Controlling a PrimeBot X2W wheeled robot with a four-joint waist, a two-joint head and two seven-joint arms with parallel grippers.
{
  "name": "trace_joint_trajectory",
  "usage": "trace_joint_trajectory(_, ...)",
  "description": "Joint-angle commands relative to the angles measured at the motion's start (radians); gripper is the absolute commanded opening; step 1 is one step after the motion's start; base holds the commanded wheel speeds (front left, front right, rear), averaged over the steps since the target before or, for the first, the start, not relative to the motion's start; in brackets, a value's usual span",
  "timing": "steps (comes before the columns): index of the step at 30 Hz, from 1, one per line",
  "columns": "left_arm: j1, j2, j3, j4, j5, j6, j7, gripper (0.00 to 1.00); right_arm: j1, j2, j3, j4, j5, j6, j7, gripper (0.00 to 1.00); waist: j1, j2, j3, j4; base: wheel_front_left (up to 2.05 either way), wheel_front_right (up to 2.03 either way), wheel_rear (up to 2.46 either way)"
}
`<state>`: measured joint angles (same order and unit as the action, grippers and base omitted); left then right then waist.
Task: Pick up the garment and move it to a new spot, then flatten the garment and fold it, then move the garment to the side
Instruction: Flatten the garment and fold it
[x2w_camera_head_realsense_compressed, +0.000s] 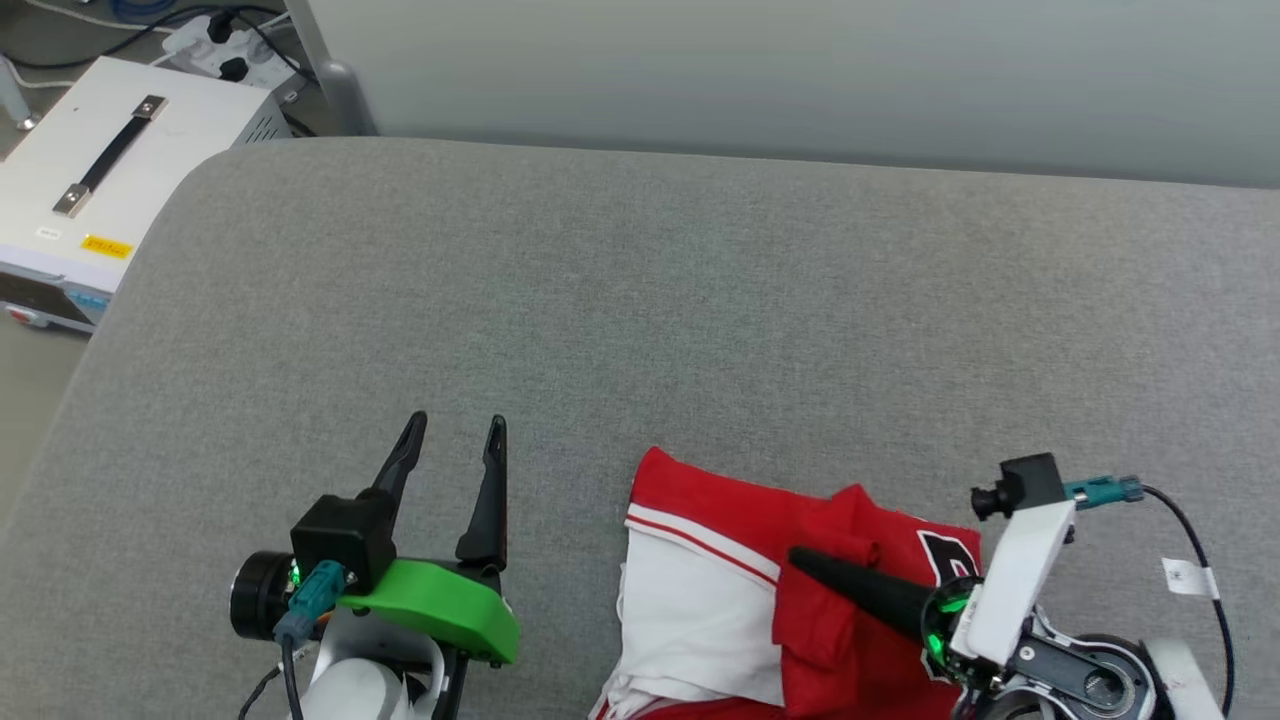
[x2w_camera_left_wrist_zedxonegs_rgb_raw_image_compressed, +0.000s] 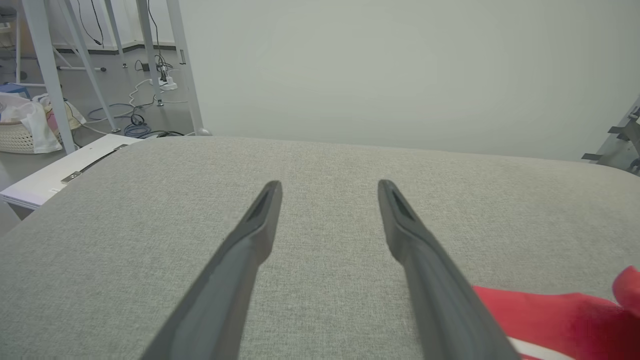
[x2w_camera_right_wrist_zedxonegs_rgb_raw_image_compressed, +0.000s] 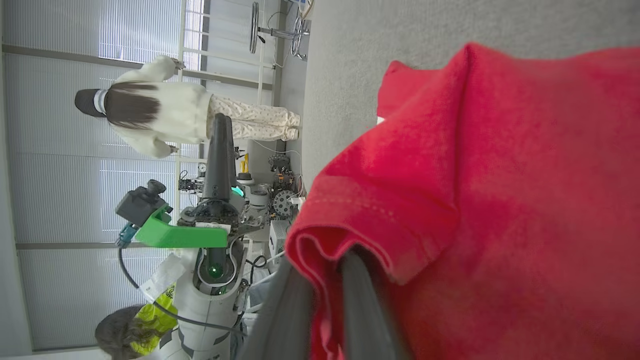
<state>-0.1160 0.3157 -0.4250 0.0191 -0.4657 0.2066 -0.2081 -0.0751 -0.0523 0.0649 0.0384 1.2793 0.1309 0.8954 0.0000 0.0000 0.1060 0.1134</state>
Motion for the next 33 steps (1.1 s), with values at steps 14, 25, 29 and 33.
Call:
trace_joint_trajectory(14, -0.08, -0.047, -0.01, 0.057, 0.013, -0.03, -0.04, 1.0, -0.085, 0.0, 0.18, 0.105, -0.033, 0.0, -0.151, 1.0, 0.0, 0.0, 0.107, 0.064, 0.0, 0.0, 0.0)
trace_joint_trajectory(25, -0.069, -0.038, -0.002, 0.077, 0.012, -0.038, -0.047, 1.0, -0.075, -0.078, 0.255, -0.004, -0.065, 0.0, -0.254, 1.0, 0.0, 0.0, 0.05, 0.029, 0.0, 0.0, 0.0)
trace_joint_trajectory(29, -0.058, -0.03, -0.001, 0.076, 0.009, -0.034, -0.044, 1.0, -0.062, -0.142, 0.285, -0.053, -0.144, 0.0, -0.315, 1.0, 0.0, 0.0, 0.027, 0.011, 0.0, 0.0, 0.0)
trace_joint_trajectory(33, -0.047, -0.02, 0.001, 0.069, 0.006, -0.028, -0.036, 1.0, -0.048, -0.197, 0.287, -0.092, -0.251, 0.0, -0.407, 1.0, 0.0, 0.0, 0.008, -0.009, 0.0, 0.0, 0.0)
